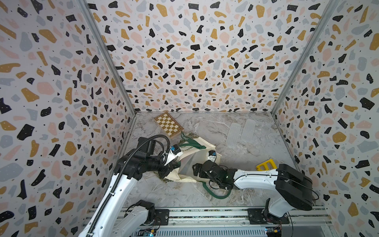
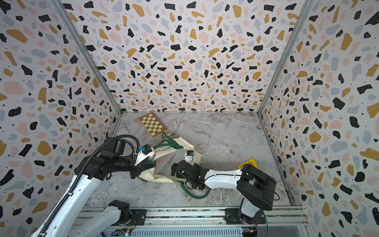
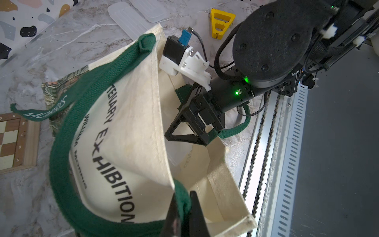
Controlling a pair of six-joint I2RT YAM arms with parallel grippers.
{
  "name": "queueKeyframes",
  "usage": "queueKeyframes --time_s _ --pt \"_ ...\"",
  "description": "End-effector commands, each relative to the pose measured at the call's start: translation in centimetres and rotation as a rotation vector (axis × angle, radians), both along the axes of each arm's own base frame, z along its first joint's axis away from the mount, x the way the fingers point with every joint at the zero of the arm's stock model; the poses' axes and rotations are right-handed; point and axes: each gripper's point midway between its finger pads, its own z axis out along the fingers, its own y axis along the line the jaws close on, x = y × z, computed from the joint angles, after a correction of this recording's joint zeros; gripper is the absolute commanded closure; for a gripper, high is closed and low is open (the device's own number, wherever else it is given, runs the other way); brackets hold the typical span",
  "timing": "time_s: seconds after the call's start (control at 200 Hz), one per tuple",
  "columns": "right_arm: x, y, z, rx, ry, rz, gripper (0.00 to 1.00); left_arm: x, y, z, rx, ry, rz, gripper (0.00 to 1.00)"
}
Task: Take out the pencil case from the canvas bag
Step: Pick up the pencil case from the canvas bag.
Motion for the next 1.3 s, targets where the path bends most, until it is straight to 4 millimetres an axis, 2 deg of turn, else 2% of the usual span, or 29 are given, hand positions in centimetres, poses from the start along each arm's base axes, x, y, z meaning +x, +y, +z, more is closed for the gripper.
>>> queueKeyframes --time_s 0.0,0.11,0.451,0.591,0.851,1.021,1.296 --pt "0.2 1.5 1.2 0.037 -0.012 -0.009 0.0 -0.2 -0.3 0.4 -0.027 -0.015 -0.012 1.0" --pt "0.2 2.2 0.7 0.036 0.007 -0.011 0.0 -0.1 -0.4 0.4 -0.036 -0.009 -0.009 1.0" --pt "1.1 1.7 -2.0 0.032 0.092 -0.054 0.0 -0.2 -0.6 0.2 -0.059 -0.002 -0.007 1.0" --pt "1.4 2.2 -1.9 0.041 0.082 -0.05 0.0 -0.3 -0.6 -0.2 -0.059 0.0 -0.009 1.0" --pt "1.9 2.8 -3.3 0.011 0.11 -0.044 0.0 -0.8 -0.7 -0.3 -0.082 -0.001 -0.02 1.0" --pt "2.7 3.0 -3.2 0.007 0.1 -0.049 0.0 -1.1 -0.9 -0.6 -0.107 0.016 -0.02 1.0" --pt "3.7 3.3 -4.2 -0.008 0.112 -0.042 0.02 -1.4 -0.9 -0.9 -0.118 0.014 -0.026 1.0"
